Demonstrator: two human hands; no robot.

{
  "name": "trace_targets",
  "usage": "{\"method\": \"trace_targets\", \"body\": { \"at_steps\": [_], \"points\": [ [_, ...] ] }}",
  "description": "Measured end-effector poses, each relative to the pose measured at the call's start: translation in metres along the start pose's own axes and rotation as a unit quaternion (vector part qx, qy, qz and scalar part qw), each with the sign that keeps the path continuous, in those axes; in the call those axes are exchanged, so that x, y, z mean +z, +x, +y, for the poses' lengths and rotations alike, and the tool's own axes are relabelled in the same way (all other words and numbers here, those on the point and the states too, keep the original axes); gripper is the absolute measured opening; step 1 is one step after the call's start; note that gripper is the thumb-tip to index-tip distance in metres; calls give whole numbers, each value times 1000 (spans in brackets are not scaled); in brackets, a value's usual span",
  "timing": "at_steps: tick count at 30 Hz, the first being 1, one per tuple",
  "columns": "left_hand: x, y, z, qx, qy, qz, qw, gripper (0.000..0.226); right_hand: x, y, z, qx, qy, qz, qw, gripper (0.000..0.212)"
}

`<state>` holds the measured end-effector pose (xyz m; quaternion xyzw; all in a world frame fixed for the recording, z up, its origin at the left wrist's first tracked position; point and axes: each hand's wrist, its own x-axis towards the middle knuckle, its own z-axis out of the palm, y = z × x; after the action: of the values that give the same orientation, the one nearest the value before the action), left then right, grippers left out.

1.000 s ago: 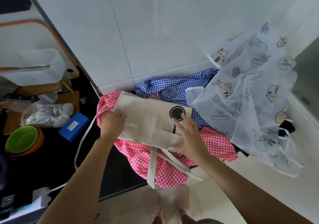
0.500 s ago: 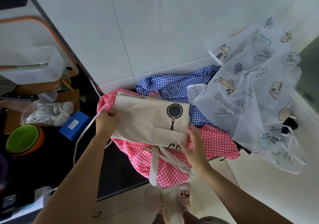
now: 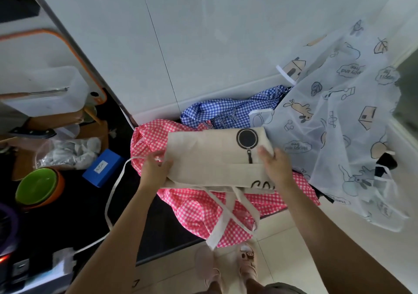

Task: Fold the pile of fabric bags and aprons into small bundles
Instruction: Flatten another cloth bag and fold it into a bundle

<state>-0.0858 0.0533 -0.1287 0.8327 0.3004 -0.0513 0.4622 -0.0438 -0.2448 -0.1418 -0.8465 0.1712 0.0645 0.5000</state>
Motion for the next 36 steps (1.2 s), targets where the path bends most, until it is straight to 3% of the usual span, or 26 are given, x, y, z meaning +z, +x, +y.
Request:
{"method": "trace_targets", "body": {
  "at_steps": [3, 7, 10, 11, 13, 16, 18, 21, 23, 28, 29, 31, 33, 36],
  "points": [
    [25, -15, -3, 23, 28, -67, 997, 40, -27, 12, 9, -39, -59, 61, 996, 34],
    [46, -22, -5, 1, -36, -12, 999, 37, -33, -1, 16, -195, -183, 150, 952, 31],
    [52, -22, -3, -18, -48, 5, 999, 35, -15, -34, 10, -305, -157, -19, 939, 11],
    [51, -22, -3, -8, -28, 4, 1000, 35, -6, -40, 16, -318, -171, -89, 928, 13],
    [44, -22, -1, 39, 53, 8, 998, 34, 9, -40, 31, -309, -222, -175, 908, 37],
    [30, -18, -1, 85, 241, -4, 967, 26, 15, -30, 43, -286, -283, -204, 893, 67],
    [22, -15, 0, 69, 354, -15, 932, 18, 17, -26, 43, -279, -332, -219, 874, 78],
    [11, -14, -3, 64, 466, -26, 882, 29, 24, -27, 35, -261, -387, -229, 854, 88],
    [-2, -13, -5, 66, 485, -47, 870, 29, 33, -26, 30, -254, -408, -217, 850, 88],
    [-56, -9, 10, 14, 320, -213, 923, 15, 52, -26, 11, -234, -446, -230, 833, 85],
    [-65, -15, 20, 13, 247, -246, 937, 13, 54, -26, 7, -215, -450, -243, 832, 85],
    [-71, -29, 43, -53, -11, -292, 955, 20, 59, -24, 0, -193, -446, -264, 833, 83],
    [-64, -37, 59, -161, -241, -291, 912, 21, 60, -28, -13, -201, -389, -258, 861, 77],
    [-41, -40, 73, -247, -413, -273, 833, 22, 57, -49, -42, -205, -170, -187, 946, 89]
  ]
}}
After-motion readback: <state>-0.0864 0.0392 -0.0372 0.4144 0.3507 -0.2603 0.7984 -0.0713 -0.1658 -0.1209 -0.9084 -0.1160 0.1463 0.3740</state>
